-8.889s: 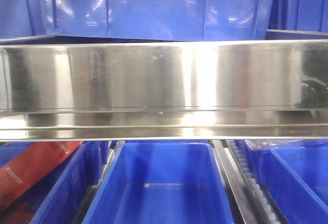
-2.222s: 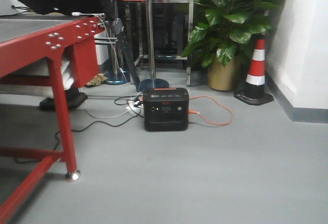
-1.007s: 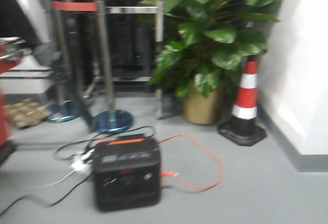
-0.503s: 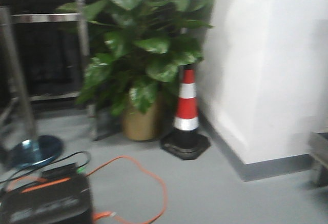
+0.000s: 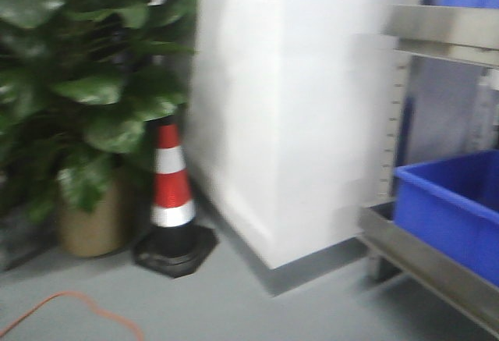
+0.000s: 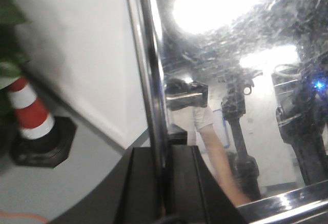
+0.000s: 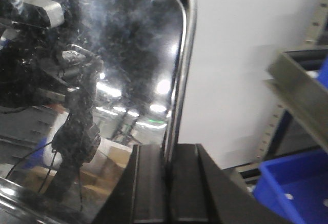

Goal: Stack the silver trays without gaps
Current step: 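Drive past the plant and cone to the other bin shelf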

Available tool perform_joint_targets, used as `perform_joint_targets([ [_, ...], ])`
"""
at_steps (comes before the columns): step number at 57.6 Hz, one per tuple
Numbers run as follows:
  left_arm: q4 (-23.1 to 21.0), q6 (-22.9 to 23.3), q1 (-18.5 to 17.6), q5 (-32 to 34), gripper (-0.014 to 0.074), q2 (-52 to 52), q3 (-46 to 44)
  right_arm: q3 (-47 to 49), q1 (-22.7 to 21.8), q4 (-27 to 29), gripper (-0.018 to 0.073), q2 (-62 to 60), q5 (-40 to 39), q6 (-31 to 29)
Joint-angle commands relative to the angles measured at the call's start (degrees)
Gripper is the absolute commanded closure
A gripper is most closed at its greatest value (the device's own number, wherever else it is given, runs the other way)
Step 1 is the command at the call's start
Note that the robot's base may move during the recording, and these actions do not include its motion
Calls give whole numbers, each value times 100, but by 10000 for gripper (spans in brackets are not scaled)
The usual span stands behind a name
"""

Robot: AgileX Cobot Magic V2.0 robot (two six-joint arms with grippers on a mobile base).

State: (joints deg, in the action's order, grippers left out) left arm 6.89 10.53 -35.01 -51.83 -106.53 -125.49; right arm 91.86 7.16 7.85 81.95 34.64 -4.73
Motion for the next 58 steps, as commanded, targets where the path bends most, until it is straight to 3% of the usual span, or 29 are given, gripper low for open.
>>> perform_joint_targets([
  [1,-86,-84,-51,235,614,34,-43,73,44,85,640,-91,-293,-81],
  [58,-12,-84,-51,235,614,34,-43,73,44,85,640,-91,-293,-81],
])
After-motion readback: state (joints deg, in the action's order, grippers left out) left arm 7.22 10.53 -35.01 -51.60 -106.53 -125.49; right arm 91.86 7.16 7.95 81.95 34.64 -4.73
